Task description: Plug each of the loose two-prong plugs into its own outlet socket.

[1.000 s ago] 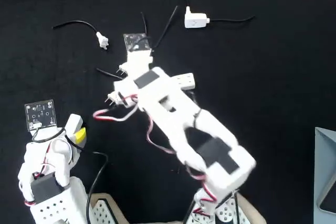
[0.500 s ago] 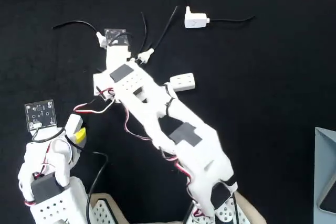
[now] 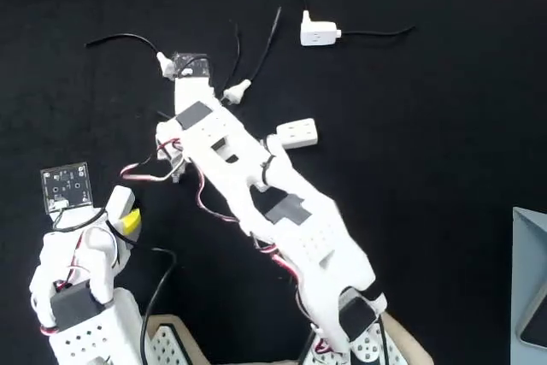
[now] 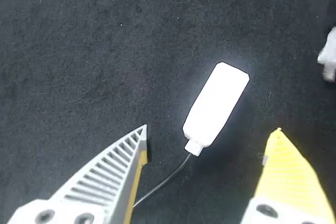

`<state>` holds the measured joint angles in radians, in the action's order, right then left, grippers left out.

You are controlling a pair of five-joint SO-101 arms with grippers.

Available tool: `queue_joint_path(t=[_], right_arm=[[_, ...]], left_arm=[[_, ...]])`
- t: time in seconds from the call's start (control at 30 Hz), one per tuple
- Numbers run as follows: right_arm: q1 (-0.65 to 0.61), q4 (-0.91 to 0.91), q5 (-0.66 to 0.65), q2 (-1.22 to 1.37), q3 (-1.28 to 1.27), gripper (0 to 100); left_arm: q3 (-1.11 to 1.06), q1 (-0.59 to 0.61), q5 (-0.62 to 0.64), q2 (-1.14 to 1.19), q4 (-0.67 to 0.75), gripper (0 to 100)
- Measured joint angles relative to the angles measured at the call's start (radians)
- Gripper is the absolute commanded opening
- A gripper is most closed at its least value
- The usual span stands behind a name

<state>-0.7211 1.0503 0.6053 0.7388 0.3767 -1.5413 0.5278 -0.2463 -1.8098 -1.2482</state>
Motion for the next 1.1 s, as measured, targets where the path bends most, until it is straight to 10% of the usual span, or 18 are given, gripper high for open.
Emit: queue_joint_path(t=[0.67, 1.1], right_arm=[[-0.002, 0.454, -0.163, -0.324, -0.021, 1.2], [-0.003, 0.282, -0.376, -0.868, -0.775, 1.2]], left_arm=[[0.000, 0.000, 0.000, 0.000, 0.000, 35], [0.000, 0.000, 0.000, 0.000, 0.000, 35]])
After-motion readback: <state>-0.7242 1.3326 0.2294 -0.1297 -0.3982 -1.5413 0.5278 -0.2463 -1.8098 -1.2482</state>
